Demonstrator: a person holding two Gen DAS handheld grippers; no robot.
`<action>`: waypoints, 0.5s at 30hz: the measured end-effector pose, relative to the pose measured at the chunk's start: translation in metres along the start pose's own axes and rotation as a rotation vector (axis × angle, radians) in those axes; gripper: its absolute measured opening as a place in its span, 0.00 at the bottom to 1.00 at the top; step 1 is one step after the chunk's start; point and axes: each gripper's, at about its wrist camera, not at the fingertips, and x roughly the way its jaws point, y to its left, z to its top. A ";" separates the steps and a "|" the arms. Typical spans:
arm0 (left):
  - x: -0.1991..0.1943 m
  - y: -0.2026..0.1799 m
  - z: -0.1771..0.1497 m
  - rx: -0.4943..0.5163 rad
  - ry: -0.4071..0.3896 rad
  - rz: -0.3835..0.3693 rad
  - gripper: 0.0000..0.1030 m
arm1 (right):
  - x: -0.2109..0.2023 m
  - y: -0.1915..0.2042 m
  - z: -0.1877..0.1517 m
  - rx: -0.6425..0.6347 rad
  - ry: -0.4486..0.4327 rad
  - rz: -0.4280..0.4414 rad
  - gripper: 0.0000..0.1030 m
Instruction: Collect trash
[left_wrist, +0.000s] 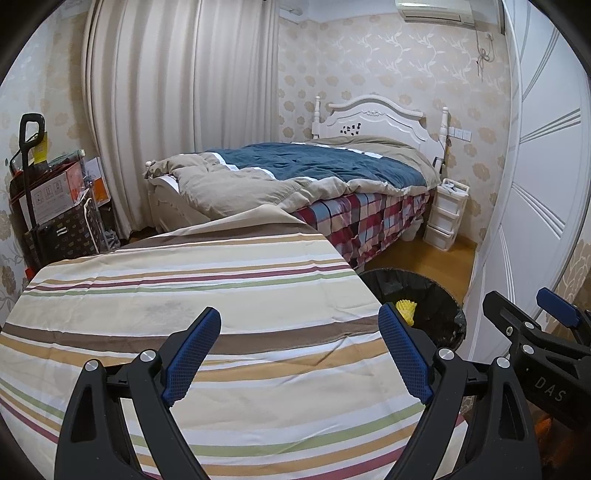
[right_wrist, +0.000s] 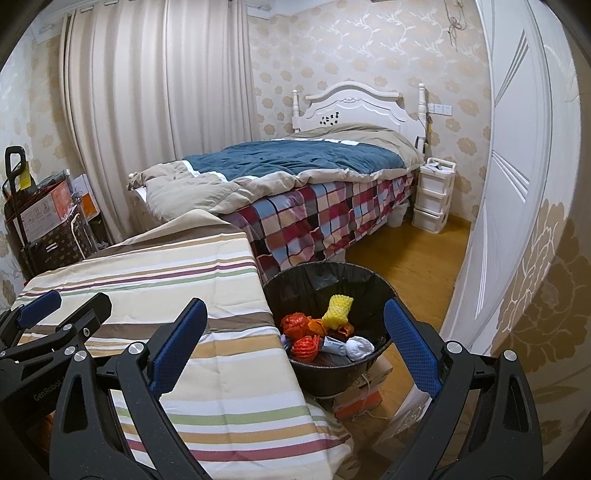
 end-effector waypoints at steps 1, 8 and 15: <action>0.000 0.000 0.000 0.000 0.000 0.000 0.84 | 0.000 0.000 0.000 0.001 0.000 0.000 0.91; 0.000 0.000 0.000 -0.001 0.000 0.000 0.84 | 0.000 0.001 0.000 0.000 0.000 0.000 0.91; 0.000 0.001 -0.001 -0.001 0.001 -0.001 0.84 | 0.000 0.000 -0.001 0.000 -0.001 -0.001 0.91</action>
